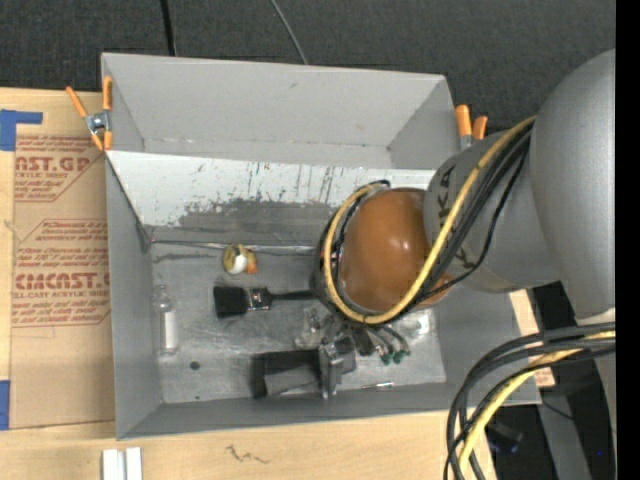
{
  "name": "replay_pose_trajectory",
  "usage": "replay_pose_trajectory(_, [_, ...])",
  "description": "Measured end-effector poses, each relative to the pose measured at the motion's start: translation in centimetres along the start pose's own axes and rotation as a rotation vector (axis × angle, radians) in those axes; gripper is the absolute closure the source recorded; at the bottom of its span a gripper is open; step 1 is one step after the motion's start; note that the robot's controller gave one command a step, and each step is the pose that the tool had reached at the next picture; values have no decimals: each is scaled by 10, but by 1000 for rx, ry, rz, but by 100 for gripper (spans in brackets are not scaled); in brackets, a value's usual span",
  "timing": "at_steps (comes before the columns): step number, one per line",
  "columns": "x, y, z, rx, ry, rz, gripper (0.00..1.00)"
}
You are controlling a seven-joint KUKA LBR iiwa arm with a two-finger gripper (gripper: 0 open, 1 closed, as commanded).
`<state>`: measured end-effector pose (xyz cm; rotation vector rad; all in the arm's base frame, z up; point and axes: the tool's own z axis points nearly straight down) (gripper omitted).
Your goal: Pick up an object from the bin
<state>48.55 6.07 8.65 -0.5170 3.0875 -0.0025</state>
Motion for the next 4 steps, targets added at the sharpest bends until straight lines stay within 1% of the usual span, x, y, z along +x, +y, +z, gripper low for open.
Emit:
replay_pose_trajectory(1, [3, 2, -22, -4, 13, -3, 100])
replay_pose_trajectory(2, [1, 1, -39, -3, 10, -2, 100])
replay_pose_trajectory(3, [1, 1, -44, -3, 7, -3, 100])
replay_pose_trajectory(4, [2, 2, -46, -3, 11, -3, 100])
